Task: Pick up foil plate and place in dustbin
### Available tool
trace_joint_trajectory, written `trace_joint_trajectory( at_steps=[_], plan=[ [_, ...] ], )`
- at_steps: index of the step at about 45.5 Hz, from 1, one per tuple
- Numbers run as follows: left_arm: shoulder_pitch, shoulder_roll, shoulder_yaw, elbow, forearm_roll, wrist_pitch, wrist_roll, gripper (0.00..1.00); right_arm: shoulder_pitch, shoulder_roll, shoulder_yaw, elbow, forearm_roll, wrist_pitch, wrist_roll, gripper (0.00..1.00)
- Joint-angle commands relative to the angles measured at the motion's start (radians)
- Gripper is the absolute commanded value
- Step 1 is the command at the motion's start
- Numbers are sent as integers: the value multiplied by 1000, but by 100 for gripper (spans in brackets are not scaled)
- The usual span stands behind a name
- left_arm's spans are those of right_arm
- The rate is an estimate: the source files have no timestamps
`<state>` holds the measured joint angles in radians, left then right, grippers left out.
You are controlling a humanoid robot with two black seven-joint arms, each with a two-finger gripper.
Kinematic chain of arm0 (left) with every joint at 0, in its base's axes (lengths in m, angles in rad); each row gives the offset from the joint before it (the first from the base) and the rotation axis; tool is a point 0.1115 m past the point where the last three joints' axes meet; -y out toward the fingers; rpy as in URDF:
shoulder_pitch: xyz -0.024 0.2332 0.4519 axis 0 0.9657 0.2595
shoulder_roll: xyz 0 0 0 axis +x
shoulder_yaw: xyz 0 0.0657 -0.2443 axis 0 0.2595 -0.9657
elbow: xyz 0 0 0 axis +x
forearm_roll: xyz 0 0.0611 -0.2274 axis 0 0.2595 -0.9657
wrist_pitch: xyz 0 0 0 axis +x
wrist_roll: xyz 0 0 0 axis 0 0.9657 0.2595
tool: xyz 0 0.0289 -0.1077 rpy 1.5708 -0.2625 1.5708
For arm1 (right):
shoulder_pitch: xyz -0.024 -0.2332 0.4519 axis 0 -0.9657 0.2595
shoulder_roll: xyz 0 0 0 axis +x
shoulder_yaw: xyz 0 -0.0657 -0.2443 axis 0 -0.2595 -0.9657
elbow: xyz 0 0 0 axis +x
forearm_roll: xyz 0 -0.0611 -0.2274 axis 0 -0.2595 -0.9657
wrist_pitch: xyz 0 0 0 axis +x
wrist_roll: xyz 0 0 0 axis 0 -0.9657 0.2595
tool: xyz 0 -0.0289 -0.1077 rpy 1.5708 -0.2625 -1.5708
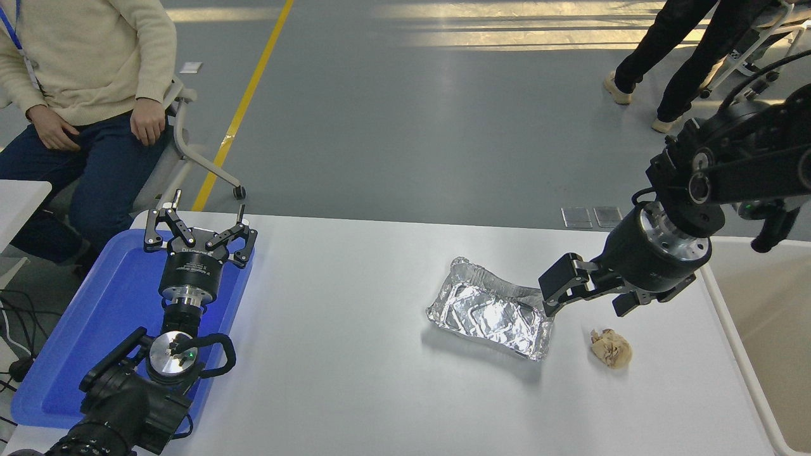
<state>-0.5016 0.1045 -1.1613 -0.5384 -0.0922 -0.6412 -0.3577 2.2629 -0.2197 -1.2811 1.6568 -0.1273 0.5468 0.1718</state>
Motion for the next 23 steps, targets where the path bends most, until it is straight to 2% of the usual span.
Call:
trace_joint_trajectory(
  at_steps=[1, 23],
  plan=[
    [0, 0, -1, 0, 0, 0, -1, 100, 0, 0, -1, 0, -2, -2, 0, 100],
    [0, 0, -2, 0, 0, 0, -1, 100, -3, 3, -1, 0, -3, -14, -2, 100]
  ],
)
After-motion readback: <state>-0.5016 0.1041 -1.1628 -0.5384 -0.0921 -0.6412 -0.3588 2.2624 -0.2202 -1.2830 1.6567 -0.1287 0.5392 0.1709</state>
